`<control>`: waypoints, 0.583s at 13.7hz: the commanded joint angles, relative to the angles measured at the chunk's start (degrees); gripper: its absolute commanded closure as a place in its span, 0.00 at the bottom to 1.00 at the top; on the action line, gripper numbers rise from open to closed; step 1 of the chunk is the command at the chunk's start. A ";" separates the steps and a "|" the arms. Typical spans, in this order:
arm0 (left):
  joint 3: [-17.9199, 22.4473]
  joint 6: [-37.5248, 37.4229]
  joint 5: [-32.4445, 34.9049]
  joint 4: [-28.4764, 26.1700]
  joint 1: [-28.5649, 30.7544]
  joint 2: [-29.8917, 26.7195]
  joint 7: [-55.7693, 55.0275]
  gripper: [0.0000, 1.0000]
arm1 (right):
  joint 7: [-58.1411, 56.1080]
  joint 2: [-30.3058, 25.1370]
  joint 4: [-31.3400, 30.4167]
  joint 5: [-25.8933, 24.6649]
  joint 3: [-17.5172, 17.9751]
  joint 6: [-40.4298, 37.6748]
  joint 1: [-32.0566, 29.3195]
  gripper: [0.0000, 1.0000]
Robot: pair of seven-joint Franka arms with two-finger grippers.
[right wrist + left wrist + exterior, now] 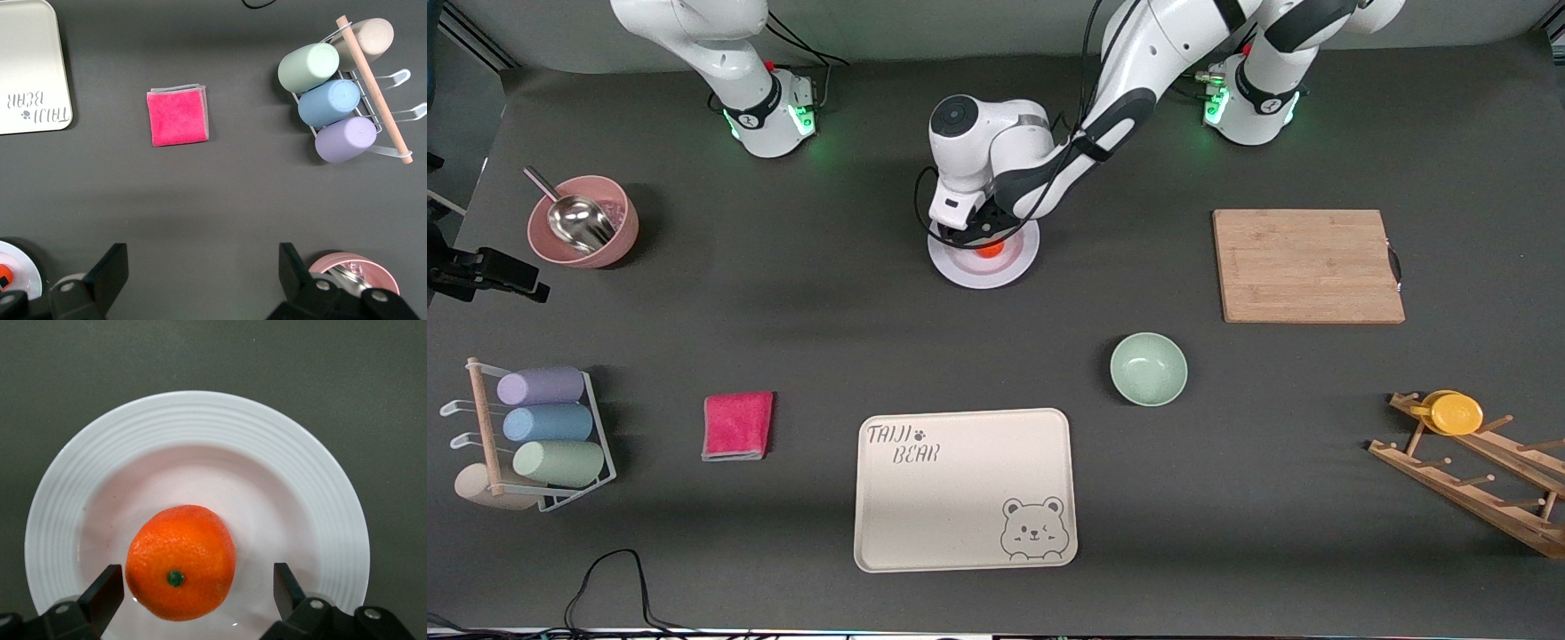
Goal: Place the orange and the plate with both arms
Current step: 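Lower the orange onto the plate and open the left gripper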
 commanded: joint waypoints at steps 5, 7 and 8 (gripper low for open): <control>-4.29 -11.18 -2.98 0.76 9.86 -7.58 9.11 0.00 | 0.24 -0.77 -0.31 -0.52 -0.33 -0.35 0.39 0.00; -10.26 -15.04 -7.11 0.76 20.39 -10.40 17.09 0.00 | 0.24 -0.95 -0.40 -0.52 -0.24 -0.35 0.39 0.00; -13.42 -16.80 -8.35 0.76 26.45 -11.89 20.70 0.00 | 0.24 -1.04 -0.40 -0.52 -0.33 -0.35 0.47 0.00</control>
